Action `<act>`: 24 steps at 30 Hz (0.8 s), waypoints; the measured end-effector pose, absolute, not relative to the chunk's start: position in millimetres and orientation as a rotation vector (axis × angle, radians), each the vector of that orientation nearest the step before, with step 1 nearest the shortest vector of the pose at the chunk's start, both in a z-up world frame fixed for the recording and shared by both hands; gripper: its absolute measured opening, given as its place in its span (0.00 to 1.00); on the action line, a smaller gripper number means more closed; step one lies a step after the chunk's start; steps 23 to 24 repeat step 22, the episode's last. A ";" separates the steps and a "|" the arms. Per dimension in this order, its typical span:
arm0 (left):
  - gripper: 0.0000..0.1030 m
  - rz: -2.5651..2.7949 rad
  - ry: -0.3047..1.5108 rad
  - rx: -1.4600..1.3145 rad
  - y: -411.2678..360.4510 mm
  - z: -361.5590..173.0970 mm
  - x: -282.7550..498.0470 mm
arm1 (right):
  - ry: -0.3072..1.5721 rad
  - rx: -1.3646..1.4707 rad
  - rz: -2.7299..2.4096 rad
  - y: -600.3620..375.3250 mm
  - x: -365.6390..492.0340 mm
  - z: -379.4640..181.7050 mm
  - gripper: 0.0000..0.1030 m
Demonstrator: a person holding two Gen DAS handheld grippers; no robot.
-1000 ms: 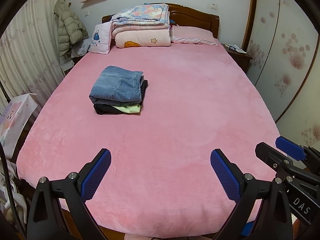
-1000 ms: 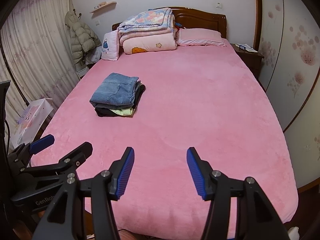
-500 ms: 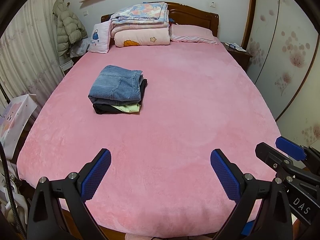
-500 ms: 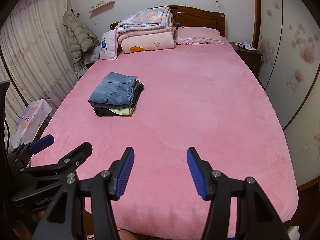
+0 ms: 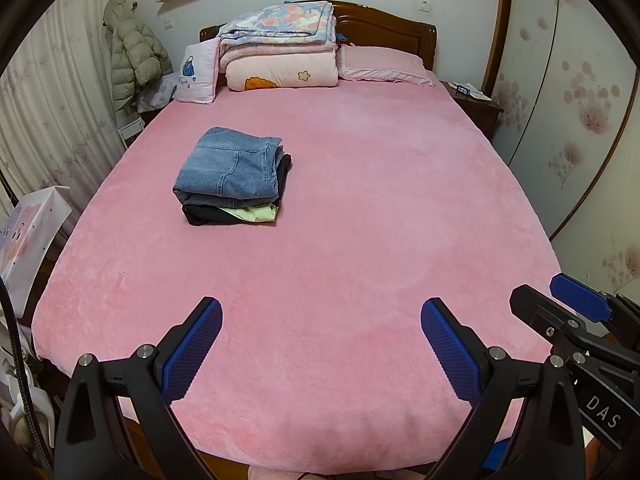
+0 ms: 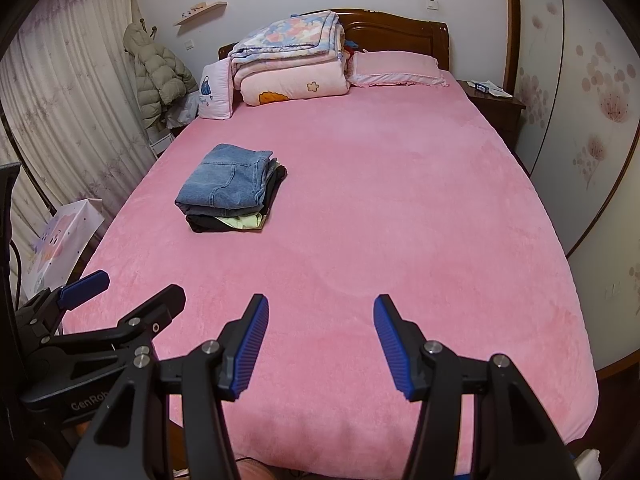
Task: Fold large clothes
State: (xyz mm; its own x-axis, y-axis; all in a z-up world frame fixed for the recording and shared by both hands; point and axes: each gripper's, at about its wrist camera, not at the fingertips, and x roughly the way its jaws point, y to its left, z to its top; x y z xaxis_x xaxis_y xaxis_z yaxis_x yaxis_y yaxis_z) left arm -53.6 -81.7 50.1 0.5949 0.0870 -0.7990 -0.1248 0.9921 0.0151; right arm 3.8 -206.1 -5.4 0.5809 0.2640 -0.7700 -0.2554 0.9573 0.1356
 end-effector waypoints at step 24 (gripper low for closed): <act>0.96 0.118 0.939 -0.041 -82.3 46.8 -51.9 | 0.903 0.011 0.303 -208.2 5.4 -4.3 0.53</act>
